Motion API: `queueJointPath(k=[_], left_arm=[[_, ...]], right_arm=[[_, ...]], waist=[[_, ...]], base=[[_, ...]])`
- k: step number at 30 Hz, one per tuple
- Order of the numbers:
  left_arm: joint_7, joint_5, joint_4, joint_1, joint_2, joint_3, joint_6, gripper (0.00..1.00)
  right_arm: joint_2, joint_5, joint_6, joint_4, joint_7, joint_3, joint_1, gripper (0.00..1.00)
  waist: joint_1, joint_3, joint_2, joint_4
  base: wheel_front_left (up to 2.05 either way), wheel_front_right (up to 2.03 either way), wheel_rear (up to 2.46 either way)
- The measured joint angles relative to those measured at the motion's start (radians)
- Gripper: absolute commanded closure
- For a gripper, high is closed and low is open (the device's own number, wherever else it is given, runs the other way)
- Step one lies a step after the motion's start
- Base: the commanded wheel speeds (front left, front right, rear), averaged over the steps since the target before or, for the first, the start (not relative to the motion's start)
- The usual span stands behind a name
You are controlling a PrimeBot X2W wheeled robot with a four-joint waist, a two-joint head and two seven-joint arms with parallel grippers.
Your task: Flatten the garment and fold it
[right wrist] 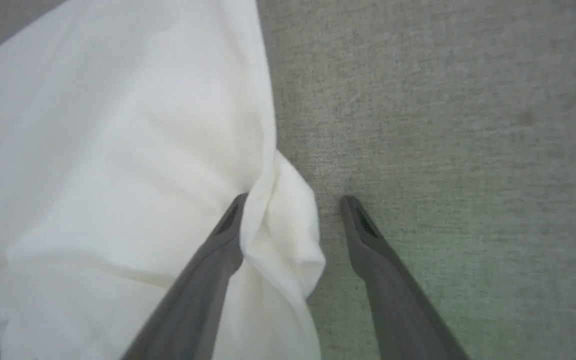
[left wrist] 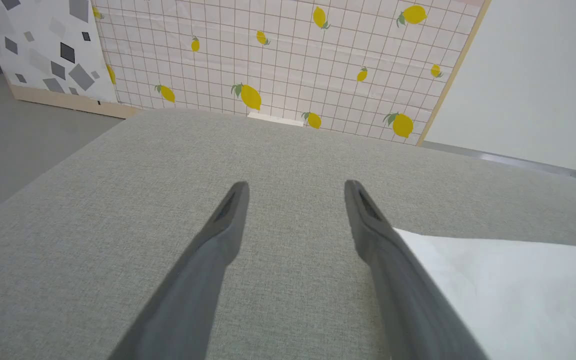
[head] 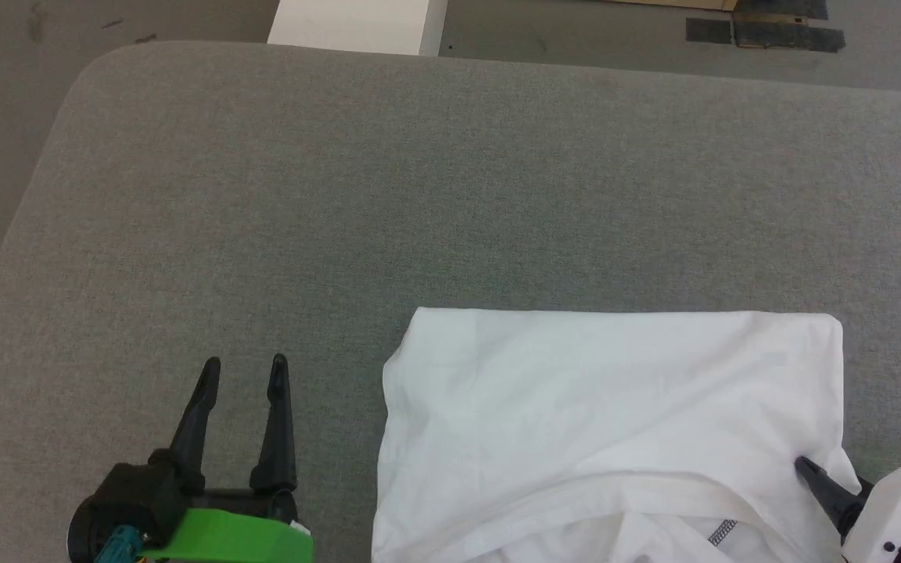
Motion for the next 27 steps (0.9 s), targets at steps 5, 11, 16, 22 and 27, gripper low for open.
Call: queueJointPath(k=[5, 11, 16, 22, 27], left_arm=[[0.002, -0.007, 0.005, -0.001, 0.003, 0.0, -0.001, 0.0], [0.006, -0.021, 0.008, 0.0, 0.006, 0.006, -0.005, 0.0], [0.006, -0.04, 0.012, 0.003, 0.007, 0.006, -0.008, 0.0], [0.014, -0.044, 0.008, 0.007, 0.011, 0.004, -0.008, 0.0], [0.015, -0.044, 0.004, 0.007, 0.014, 0.004, -0.008, 0.0]], right_arm=[[0.005, -0.028, 0.001, 0.046, -0.018, -0.022, -0.03, 1.0], [0.025, -0.034, 0.001, 0.096, -0.069, -0.065, -0.073, 1.0], [0.026, -0.067, 0.001, 0.109, -0.106, -0.153, -0.142, 1.0], [0.004, -0.126, 0.0, 0.097, -0.105, -0.28, -0.198, 1.0], [-0.035, -0.167, 0.0, 0.081, -0.1, -0.371, -0.22, 1.0]], waist=[[0.0, -0.013, 0.0, 0.001], [0.0, -0.041, 0.0, -0.01], [0.0, -0.065, 0.0, -0.029], [0.0, -0.075, 0.0, -0.057], [0.0, -0.071, 0.0, -0.072]], base=[[0.0, 0.0, 0.0], [0.0, 0.0, 0.0], [0.0, 0.0, 0.0], [0.0, 0.0, 0.0], [0.0, 0.0, 0.0]])
